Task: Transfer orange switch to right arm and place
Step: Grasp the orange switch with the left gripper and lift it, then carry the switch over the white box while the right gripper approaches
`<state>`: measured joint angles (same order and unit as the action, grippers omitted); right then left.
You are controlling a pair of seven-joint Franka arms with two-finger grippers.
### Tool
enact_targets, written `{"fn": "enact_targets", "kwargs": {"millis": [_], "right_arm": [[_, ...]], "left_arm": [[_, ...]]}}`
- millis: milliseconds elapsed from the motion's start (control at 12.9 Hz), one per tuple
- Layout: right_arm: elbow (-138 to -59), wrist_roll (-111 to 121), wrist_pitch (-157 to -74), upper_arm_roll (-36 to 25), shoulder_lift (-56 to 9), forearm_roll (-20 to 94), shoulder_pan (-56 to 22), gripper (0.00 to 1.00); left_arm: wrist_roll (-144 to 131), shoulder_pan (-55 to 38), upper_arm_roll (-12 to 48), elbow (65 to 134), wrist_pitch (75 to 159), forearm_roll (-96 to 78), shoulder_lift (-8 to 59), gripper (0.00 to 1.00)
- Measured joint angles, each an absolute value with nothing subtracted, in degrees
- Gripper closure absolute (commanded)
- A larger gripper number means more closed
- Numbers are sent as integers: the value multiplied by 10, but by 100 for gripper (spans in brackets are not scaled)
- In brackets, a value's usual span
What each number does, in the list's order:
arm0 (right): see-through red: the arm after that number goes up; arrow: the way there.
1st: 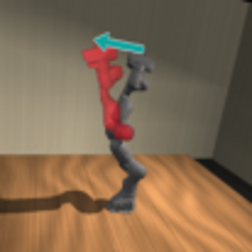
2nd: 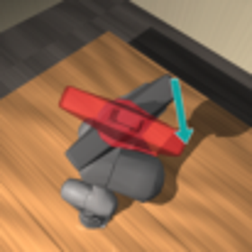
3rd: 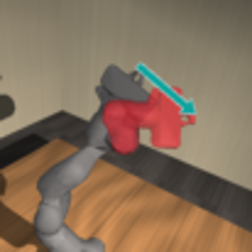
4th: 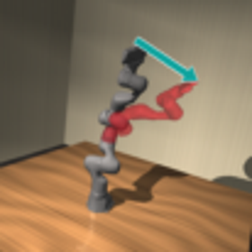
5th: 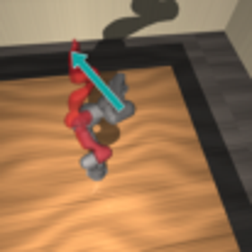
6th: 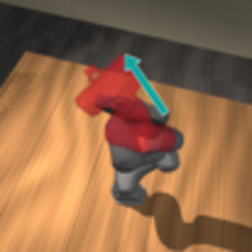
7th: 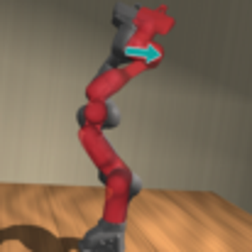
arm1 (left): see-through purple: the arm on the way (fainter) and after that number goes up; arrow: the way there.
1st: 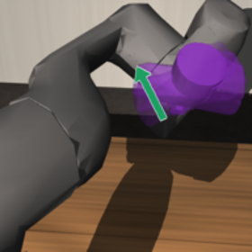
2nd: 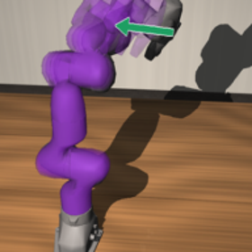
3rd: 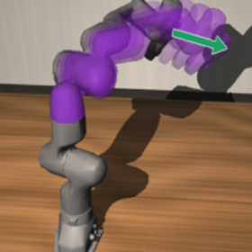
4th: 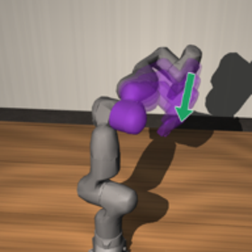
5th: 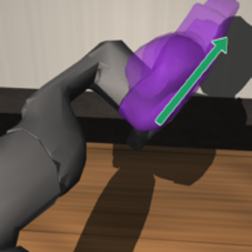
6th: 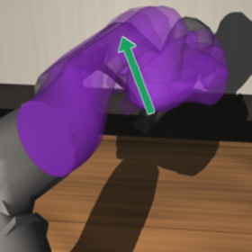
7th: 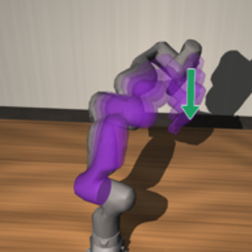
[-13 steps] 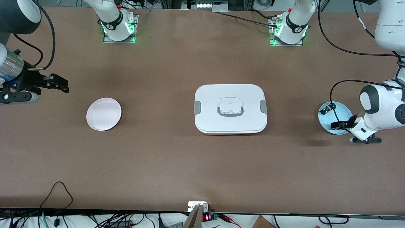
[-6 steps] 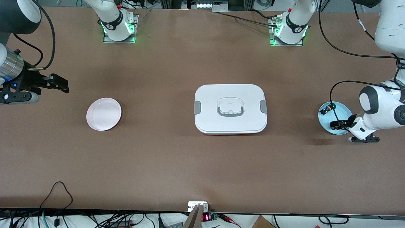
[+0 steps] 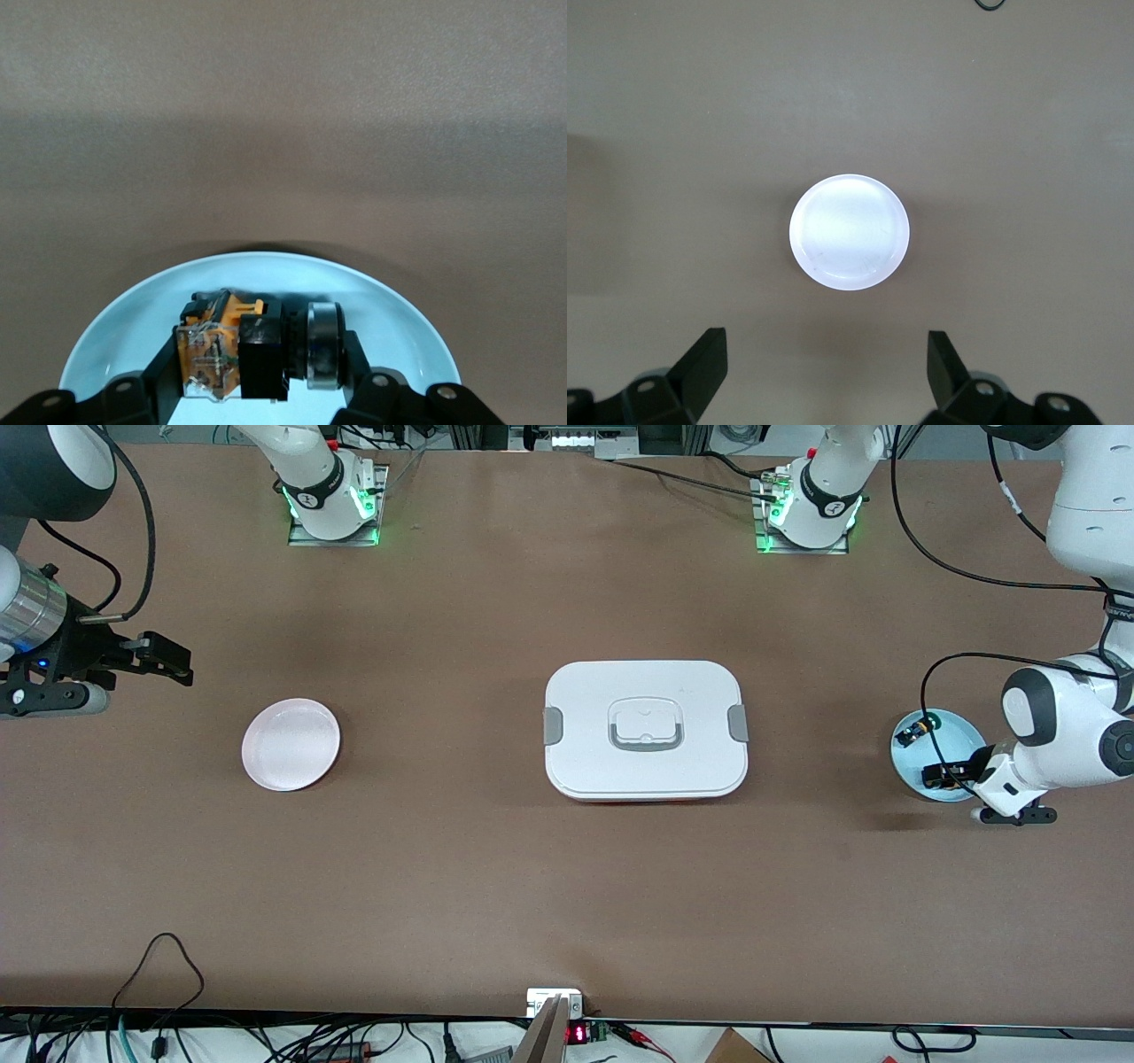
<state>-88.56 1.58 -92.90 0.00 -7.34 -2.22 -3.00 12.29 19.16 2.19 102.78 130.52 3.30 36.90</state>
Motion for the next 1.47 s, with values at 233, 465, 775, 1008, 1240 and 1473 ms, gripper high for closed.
{"fn": "enact_targets", "kwargs": {"millis": [233, 465, 775, 1008, 1240, 1473], "right_arm": [[-886, 16, -929, 0, -75, -22, -30, 0], [-886, 16, -929, 0, -77, -22, -30, 0], [-886, 16, -929, 1, -78, -22, -30, 0], [-885, 20, -929, 0, -77, -22, -30, 0], [-882, 20, -911, 2, -77, 14, -31, 0], [-871, 20, -905, 1, -77, 72, -29, 0]], "left_arm": [[123, 191, 24, 1026, 1304, 33, 369, 69], [136, 190, 30, 985, 1215, 33, 357, 70], [174, 183, 54, 868, 1011, 33, 332, 71], [208, 183, 84, 815, 934, 29, 328, 70], [256, 185, 108, 803, 909, -44, 328, 70], [376, 189, 115, 800, 865, -170, 328, 70]]}}
